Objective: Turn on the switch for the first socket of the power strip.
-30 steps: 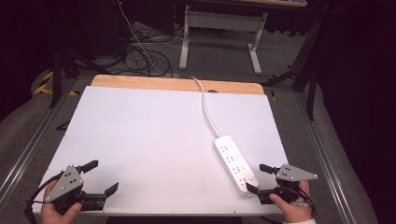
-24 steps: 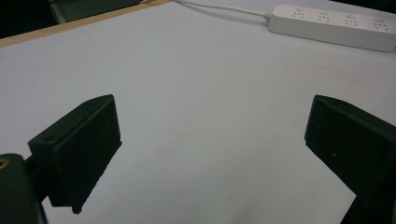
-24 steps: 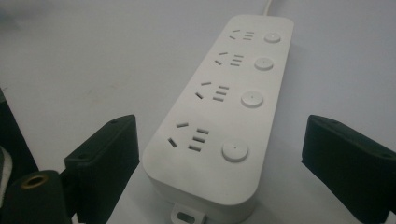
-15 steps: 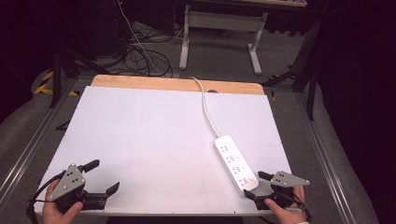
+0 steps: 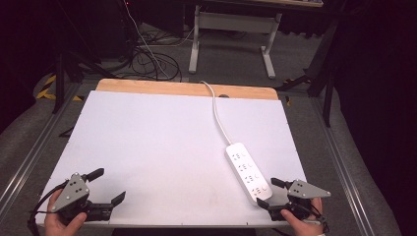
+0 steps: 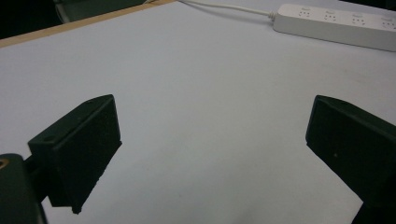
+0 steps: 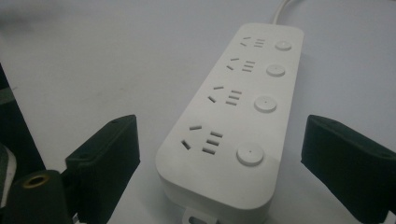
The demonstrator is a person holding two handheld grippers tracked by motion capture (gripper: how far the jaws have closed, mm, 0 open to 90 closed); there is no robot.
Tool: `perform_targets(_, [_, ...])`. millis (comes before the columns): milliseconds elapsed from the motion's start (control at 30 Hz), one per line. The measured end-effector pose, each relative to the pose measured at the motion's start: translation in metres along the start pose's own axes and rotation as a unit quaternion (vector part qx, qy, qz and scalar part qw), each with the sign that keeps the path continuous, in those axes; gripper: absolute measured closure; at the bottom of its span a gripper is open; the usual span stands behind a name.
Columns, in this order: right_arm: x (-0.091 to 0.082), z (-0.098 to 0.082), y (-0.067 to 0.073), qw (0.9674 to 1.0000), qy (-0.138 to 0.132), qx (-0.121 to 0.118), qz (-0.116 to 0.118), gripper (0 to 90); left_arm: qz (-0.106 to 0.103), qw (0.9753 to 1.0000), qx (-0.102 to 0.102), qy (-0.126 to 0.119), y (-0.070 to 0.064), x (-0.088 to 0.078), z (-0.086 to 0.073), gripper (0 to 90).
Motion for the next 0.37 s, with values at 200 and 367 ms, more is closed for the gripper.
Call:
perform_targets(200, [0.004,0.0012,0.0001,1.0,0.004,-0.002,0.003,13.1,0.007,0.9999,-0.006,-0.004,-0.0003,-0.0042,-0.0012,3.8])
perform_targets(367, [0.0057,0.0027,0.0002,0.9999,0.002,-0.009,0.006,13.1,0.014,0.9999,-0.004,-0.006,0.0003,-0.0053,-0.0016,3.8])
Point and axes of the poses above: each handheld gripper's, and its own axes: x roughly forward along the jaws, z roughly out of its top, y roughly to its left, the point moved 4 cm from there along x, roughly forward along the jaws, and after that the axes turned 3 degrees about -y, right-handed, at the moved point
